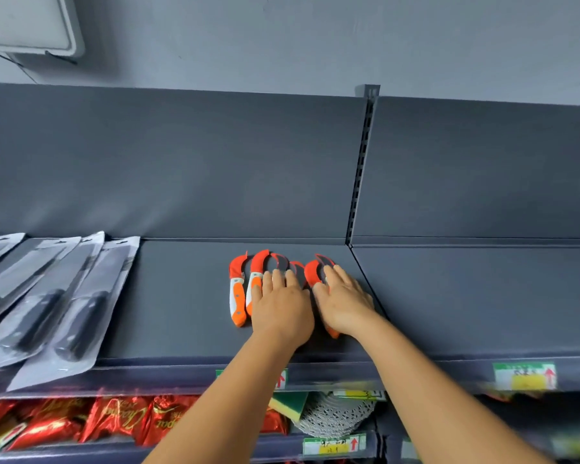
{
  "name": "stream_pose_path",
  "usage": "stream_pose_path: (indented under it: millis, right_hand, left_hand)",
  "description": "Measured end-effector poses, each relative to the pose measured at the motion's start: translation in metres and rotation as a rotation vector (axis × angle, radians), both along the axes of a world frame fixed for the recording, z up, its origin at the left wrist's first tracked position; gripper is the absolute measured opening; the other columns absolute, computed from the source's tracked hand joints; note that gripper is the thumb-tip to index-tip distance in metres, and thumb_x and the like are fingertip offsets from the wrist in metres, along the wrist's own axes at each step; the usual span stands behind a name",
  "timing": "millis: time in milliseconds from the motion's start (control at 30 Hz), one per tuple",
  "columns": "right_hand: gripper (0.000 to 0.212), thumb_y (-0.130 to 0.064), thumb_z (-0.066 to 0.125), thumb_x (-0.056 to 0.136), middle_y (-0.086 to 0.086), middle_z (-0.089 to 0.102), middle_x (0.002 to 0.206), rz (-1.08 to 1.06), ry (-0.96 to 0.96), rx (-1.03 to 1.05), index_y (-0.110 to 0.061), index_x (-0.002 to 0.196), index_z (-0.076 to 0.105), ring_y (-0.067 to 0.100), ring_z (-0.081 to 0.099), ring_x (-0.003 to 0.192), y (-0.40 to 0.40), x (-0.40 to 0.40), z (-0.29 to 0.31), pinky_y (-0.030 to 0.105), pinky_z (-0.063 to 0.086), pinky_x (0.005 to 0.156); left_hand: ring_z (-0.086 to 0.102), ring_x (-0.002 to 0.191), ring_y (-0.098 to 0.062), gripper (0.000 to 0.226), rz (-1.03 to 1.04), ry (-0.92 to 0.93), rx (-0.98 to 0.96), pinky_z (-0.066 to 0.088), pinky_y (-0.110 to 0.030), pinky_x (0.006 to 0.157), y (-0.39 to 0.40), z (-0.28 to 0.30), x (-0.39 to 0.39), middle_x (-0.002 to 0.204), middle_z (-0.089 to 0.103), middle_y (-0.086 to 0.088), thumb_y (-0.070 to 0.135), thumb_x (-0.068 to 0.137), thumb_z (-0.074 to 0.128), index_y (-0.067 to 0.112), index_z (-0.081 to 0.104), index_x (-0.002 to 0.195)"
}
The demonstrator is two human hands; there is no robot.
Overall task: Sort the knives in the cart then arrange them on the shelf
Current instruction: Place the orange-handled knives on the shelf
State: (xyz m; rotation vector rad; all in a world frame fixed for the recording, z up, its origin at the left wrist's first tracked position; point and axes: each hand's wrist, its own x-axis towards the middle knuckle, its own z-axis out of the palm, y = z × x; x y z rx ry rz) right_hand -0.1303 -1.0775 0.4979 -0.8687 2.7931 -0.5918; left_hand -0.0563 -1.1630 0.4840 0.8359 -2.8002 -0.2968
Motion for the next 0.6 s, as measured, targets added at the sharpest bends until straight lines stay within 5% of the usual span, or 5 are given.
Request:
stream_pose_path:
  millis: [267,600]
  right_hand:
    - [0.053,-0.043,0.025,0.101,-0.006,0.020,0.158,-0.100,0.122,-0.190,-0.023,0.150,0.023,0.016,0.017,0.144,0.063,0.045,0.009,0.037,0.016,0.115]
    - [0.055,-0.040,0.030,0.101,-0.008,0.014,0.158,-0.382,0.022,-0.208,-0.024,0.152,0.016,0.010,0.009,0.145,0.188,0.122,-0.063,0.031,0.012,0.118]
  left_hand:
    - [0.043,0.124,-0.024,0.043,-0.270,0.279,0.034,0.033,-0.032,0.100,0.044,0.022,0.038,0.137,0.049,-0.006,0.029,0.100,0.035,0.013,0.038,0.139]
    - [0.028,0.139,-0.014,0.056,-0.665,0.206,0.084,0.020,-0.023,0.113,0.135,-0.033,0.084,0.150,0.033,0.004,0.035,0.097,0.045,0.020,0.028,0.148]
